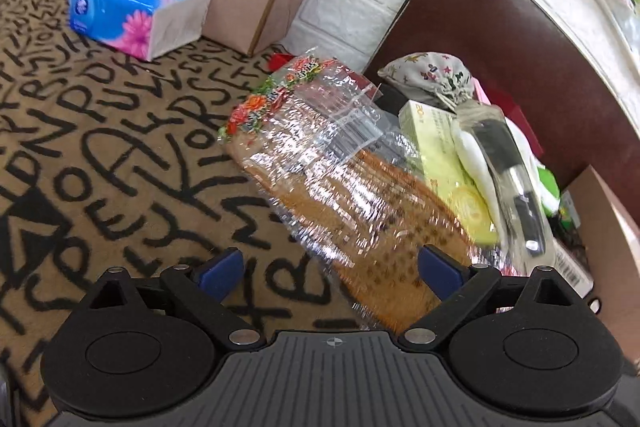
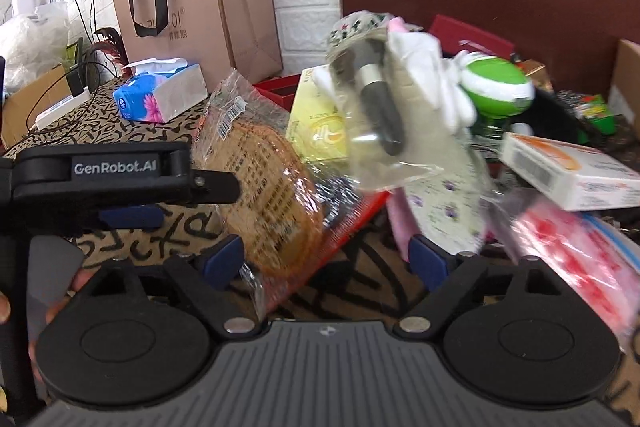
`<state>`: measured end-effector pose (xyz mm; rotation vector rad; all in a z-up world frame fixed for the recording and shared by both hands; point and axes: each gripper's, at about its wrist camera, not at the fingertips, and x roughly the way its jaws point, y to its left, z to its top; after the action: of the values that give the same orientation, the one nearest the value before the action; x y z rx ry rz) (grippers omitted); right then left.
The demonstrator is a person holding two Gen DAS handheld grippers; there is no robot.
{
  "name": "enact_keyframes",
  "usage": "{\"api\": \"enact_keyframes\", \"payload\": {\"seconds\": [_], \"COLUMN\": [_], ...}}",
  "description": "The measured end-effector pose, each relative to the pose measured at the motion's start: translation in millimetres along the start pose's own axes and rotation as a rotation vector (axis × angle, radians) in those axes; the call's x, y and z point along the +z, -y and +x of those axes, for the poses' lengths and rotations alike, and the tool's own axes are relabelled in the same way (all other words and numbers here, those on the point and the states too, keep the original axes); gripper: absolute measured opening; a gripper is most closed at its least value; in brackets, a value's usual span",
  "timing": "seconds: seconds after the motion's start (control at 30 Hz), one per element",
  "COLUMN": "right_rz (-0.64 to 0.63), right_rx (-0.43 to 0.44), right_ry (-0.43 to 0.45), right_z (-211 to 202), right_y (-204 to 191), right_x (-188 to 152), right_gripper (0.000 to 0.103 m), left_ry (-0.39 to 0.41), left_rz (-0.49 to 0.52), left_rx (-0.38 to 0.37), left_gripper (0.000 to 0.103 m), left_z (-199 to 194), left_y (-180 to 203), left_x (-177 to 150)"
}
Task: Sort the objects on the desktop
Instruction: 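Reach the left gripper to the bagged round biscuit packet and close on it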
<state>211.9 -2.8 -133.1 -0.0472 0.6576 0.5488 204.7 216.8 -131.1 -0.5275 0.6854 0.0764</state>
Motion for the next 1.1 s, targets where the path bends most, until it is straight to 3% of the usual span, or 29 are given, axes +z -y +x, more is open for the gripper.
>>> {"api": "enact_keyframes", "payload": {"seconds": [0.1, 0.17, 0.27, 0.43, 0.57, 0.7, 0.83, 0.97, 1.03, 1.1], "right_rz": [0.005, 0.009, 0.035, -0.007, -0.009, 0.036, 0.039, 0.075, 0.091, 0.092], "right_rx": [0.013, 0.029, 0.080, 0.104, 0.126, 0.164, 0.185, 0.186, 0.186, 0.184], "right_ry": [0.003, -0.005, -0.015, -0.011, -0.025, -0.054, -0.065, -0.069, -0.070, -0.066], "right_z": [8, 11, 9, -11, -35, -62, -90, -118, -127, -131], "right_y": [-2, -3, -2, -12, -13, -7, -5, 3, 6, 7], "right_x": [2, 2, -1, -9, -21, -41, -60, -79, -85, -89], "right_gripper": [0.084, 0.063, 0.040, 0.021, 0.017, 0.016, 0.016, 0.016, 0.016, 0.019], "left_ry": [-0.005, -0.005, -0.019, -0.047, -0.090, -0.128, -0.169, -0.233, -0.229, -0.226], "left_rz": [-0.013, -0.032, -0.055, -0.056, -0.066, 0.014, 0.132, 0.094, 0.112, 0.138], "left_rx": [-0.011, -0.027, -0.039, -0.068, -0.123, -0.180, -0.150, -0.171, -0.175, -0.166], "left_gripper": [0.101, 0.101, 0.102, 0.102, 0.102, 0.103, 0.103, 0.103, 0.095, 0.093], "left_z": [8, 11, 12, 5, -12, -28, -33, -30, -31, -33], "left_y": [2, 2, 2, 8, 18, 42, 65, 66, 72, 78], "left_x": [6, 8, 8, 0, -12, -32, -56, -70, -77, -82]}}
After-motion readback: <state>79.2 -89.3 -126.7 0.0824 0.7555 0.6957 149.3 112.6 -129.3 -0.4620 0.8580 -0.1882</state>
